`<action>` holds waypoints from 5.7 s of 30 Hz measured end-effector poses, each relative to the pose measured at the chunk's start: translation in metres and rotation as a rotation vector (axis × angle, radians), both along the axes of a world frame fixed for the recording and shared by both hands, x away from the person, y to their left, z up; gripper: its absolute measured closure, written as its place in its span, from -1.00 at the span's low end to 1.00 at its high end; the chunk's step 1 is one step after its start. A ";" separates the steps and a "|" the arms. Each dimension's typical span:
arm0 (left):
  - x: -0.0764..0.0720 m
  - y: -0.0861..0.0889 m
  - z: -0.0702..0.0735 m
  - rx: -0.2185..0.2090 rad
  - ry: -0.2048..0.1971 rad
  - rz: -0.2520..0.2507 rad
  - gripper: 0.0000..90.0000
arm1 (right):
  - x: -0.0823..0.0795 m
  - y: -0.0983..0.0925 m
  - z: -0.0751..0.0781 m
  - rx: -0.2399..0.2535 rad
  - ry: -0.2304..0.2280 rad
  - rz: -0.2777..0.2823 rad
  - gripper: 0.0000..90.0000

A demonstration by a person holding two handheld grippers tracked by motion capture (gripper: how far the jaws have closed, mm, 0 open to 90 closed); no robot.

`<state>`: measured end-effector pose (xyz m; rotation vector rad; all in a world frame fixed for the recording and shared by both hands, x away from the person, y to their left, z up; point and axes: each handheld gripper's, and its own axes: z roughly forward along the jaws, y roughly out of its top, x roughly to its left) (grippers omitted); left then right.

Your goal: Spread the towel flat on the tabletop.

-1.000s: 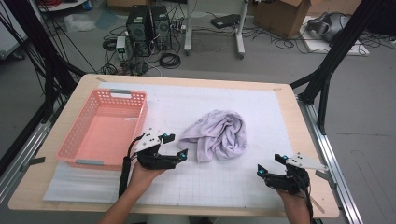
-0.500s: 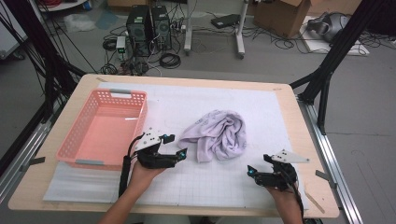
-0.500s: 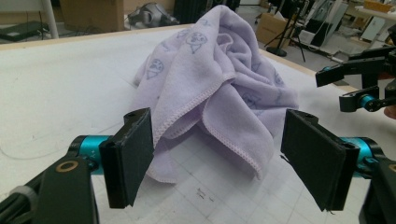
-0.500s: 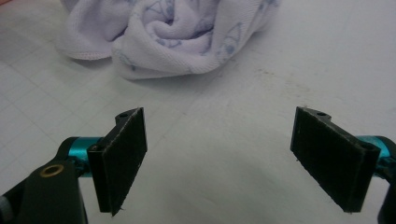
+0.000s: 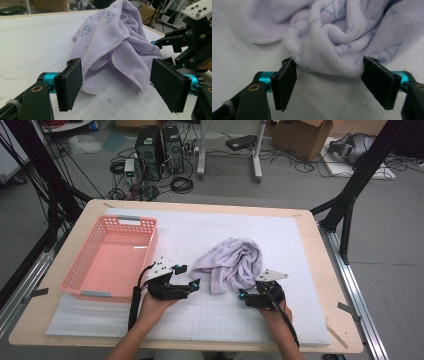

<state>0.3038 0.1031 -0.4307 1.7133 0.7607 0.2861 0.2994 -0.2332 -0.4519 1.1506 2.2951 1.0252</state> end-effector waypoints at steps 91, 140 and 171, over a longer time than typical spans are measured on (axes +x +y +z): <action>0.045 -0.009 0.027 0.206 0.078 0.116 0.18 | -0.107 -0.092 0.049 0.140 -0.035 0.152 0.45; 0.018 -0.008 0.027 0.220 0.078 -0.138 -0.03 | 0.115 -0.061 0.099 0.087 -0.143 -0.270 0.36; 0.054 -0.078 0.014 0.234 0.102 -0.162 0.82 | -0.031 -0.079 0.028 0.158 0.054 0.025 -0.17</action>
